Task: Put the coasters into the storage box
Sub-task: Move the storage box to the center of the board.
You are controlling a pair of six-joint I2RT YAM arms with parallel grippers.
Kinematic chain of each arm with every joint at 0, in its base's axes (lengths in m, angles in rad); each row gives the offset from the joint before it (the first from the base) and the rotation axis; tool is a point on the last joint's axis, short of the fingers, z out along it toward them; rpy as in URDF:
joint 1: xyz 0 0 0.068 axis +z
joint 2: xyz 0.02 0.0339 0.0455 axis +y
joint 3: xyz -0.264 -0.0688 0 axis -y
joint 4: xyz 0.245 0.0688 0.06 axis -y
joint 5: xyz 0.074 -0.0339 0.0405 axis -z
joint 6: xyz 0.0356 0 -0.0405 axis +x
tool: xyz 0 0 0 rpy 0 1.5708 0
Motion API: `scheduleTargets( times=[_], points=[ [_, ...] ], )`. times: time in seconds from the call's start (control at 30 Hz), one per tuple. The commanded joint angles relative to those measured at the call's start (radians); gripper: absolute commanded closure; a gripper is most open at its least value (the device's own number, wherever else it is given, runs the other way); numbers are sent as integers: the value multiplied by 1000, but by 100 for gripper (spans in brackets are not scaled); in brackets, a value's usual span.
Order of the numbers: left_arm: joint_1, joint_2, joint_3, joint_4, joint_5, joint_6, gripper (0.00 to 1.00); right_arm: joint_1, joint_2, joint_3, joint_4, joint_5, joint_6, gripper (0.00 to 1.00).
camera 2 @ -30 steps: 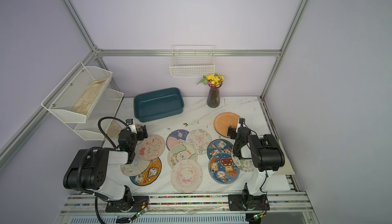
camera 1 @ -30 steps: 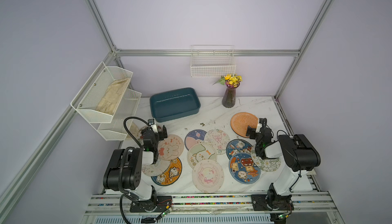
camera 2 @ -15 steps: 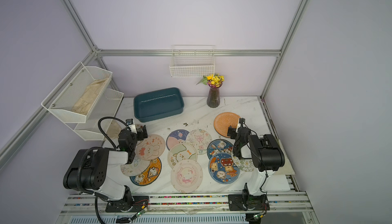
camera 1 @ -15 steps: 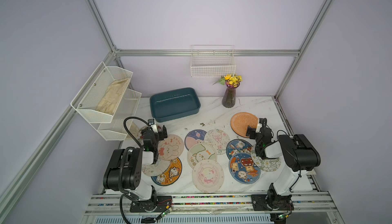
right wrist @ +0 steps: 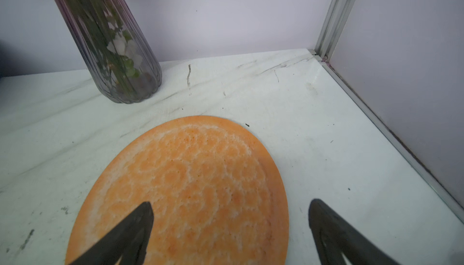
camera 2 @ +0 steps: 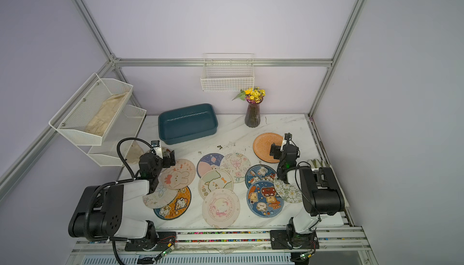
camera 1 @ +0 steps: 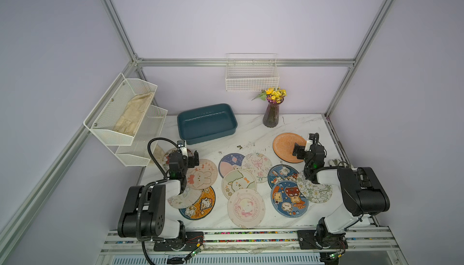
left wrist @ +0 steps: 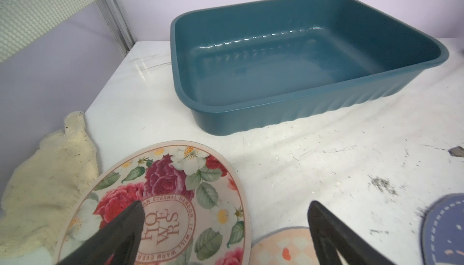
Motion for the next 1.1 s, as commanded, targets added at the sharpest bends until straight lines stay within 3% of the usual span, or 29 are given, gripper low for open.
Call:
scheduleTargets(
  times=[0.0, 0.1, 0.3, 0.63, 0.87, 1.07],
  points=[
    [-34, -43, 195, -190, 32, -24, 0, 0, -36, 90, -264, -11, 66, 3],
    [-104, -1, 341, -340, 22, -29, 0, 11, -38, 164, -397, -25, 99, 3],
    [-219, 247, 714, -617, 80, -50, 0, 41, -15, 292, -597, -50, 122, 3],
    [-310, 636, 1238, -842, 264, -119, 0, 66, 1, 382, -725, -73, 150, 3],
    [-345, 800, 1397, -873, 318, -161, 0, 67, -12, 395, -763, -74, 150, 3],
    [-367, 875, 1470, -878, 284, -145, 0, 67, -24, 394, -776, -81, 150, 3]
  ],
)
